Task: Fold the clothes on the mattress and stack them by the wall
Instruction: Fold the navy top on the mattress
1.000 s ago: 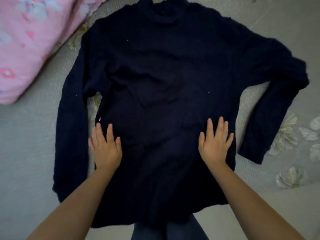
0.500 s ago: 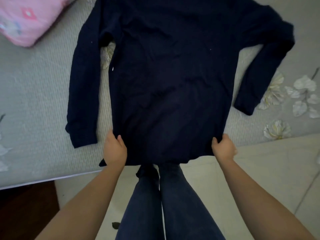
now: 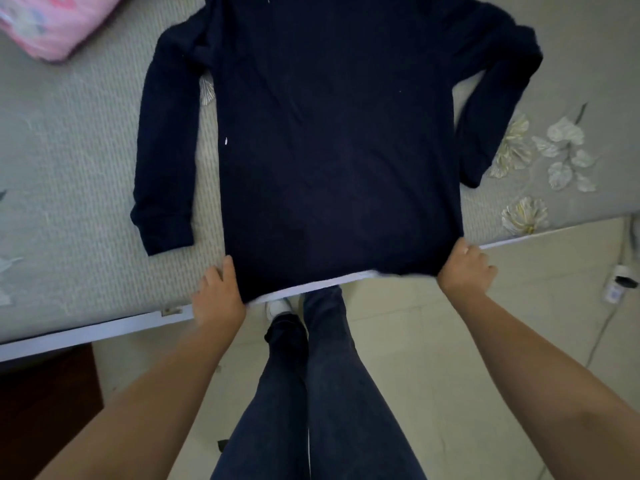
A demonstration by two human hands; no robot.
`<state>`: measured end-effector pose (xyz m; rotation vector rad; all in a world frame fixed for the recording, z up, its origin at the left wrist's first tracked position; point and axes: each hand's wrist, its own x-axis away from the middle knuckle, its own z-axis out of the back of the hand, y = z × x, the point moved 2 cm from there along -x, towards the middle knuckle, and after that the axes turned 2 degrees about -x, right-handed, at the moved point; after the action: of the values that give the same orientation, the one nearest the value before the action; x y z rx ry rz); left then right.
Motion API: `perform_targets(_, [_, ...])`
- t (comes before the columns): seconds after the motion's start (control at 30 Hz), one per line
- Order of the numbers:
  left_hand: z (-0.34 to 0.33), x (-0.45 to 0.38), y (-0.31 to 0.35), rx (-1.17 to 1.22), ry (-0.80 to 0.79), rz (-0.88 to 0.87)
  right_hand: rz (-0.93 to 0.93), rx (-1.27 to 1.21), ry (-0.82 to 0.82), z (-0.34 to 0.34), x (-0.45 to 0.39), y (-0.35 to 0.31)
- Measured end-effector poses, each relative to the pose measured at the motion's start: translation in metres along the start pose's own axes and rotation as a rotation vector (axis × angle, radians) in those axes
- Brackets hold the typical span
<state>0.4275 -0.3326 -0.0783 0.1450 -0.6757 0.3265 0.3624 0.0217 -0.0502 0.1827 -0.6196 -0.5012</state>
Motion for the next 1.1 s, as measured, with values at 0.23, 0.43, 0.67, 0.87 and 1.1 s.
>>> perform_targets(0.23, [0.036,-0.028,-0.003,0.193,0.152,0.041,0.392,-0.114,0.061,0.009,0.01,-0.081])
perform_targets(0.43, [0.08,-0.076,-0.028,0.219,0.238,0.132,0.693,-0.138,0.09,0.046,-0.005,-0.157])
perform_targets(0.67, [0.11,-0.133,-0.048,0.24,0.262,0.212,0.874,-0.148,0.069,0.09,-0.041,-0.234])
perform_targets(0.87, [0.109,-0.152,-0.044,0.291,0.497,0.065,0.983,-0.101,0.036,0.121,-0.05,-0.28])
perform_targets(1.1, [0.123,-0.169,-0.128,1.347,0.452,0.401,1.046,-0.092,0.14,0.148,-0.038,-0.351])
